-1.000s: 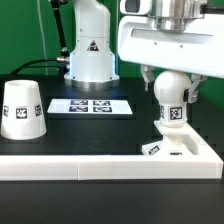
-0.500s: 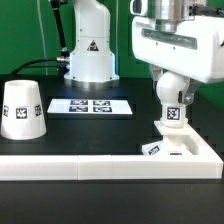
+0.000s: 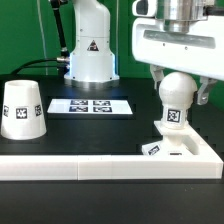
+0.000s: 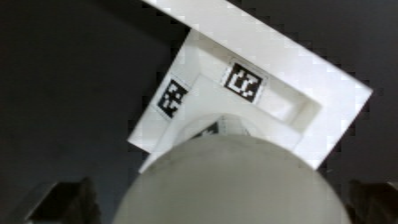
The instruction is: Assemble lamp
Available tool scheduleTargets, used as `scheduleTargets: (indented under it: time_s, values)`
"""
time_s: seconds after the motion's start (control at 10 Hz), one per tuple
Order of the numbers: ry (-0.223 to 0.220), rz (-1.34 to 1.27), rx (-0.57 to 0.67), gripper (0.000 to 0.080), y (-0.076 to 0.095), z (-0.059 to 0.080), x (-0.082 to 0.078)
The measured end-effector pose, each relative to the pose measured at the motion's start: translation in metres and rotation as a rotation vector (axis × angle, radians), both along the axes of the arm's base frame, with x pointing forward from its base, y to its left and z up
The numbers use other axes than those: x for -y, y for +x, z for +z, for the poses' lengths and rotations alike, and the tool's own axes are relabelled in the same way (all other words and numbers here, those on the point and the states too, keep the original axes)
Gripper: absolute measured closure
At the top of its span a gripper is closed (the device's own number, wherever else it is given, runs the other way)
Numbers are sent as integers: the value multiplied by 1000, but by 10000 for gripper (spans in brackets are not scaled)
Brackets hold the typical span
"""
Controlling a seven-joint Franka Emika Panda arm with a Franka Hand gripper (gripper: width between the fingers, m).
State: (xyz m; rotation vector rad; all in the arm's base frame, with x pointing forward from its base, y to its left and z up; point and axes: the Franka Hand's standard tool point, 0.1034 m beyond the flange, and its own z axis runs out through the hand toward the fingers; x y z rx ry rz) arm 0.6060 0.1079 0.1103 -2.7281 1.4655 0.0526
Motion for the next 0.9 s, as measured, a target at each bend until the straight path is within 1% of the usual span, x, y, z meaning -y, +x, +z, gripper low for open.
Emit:
scheduleTargets:
  time_s: [0.1,0.4,0.9]
  values:
    - [0,106,28,101,-1,0,0]
    - [-1,411,48,101,-2,0,4]
    - [-9,917,86,101,-1,-1,4]
